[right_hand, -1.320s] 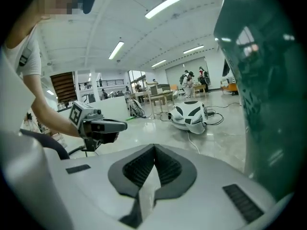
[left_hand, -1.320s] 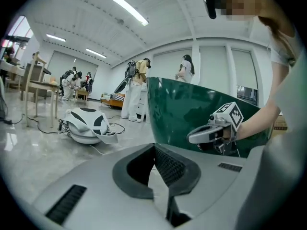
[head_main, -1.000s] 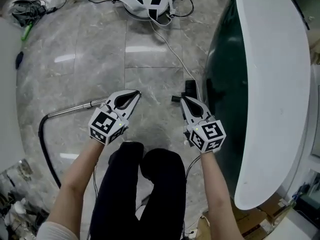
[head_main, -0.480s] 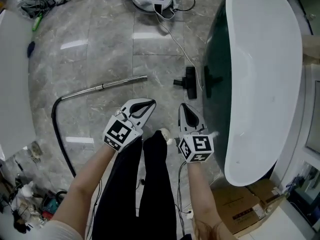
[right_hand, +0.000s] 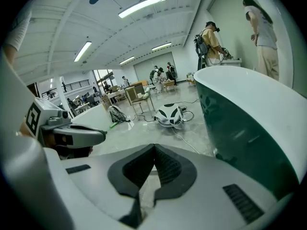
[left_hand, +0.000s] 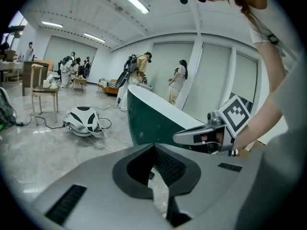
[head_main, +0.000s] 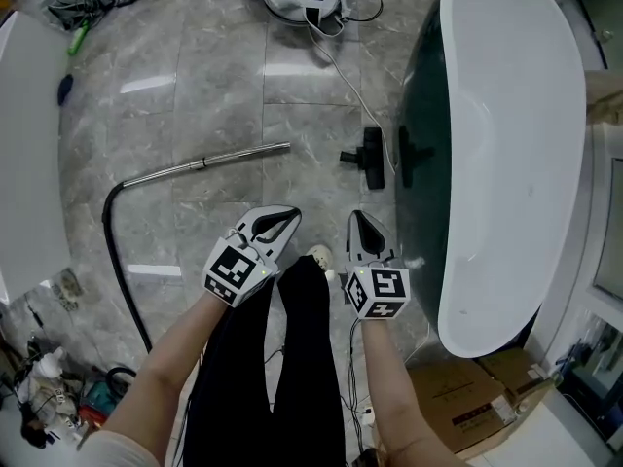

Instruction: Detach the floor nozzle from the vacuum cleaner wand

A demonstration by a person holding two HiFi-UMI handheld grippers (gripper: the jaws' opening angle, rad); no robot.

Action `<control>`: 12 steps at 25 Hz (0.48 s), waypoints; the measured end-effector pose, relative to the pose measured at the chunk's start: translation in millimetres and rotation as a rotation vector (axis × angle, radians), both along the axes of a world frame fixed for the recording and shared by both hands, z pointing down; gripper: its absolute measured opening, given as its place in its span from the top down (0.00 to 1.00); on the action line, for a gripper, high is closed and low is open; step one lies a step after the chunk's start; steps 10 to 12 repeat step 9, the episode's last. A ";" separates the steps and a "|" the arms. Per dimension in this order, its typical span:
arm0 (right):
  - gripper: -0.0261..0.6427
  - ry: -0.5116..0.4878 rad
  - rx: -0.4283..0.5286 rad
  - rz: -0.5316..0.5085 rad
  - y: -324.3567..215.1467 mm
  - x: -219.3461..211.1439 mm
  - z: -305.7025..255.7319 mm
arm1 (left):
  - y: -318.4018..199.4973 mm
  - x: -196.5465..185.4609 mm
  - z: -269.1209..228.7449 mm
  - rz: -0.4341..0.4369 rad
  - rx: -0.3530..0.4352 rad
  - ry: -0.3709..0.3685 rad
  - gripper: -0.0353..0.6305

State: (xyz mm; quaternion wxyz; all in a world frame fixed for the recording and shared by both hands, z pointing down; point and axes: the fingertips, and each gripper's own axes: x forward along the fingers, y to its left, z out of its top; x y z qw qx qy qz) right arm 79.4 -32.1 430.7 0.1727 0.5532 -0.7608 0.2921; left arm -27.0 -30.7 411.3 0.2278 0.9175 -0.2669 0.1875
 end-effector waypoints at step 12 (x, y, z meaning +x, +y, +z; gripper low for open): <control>0.94 -0.026 -0.003 -0.011 0.0 -15.5 8.4 | 13.2 -14.6 19.6 0.024 -0.034 -0.060 0.93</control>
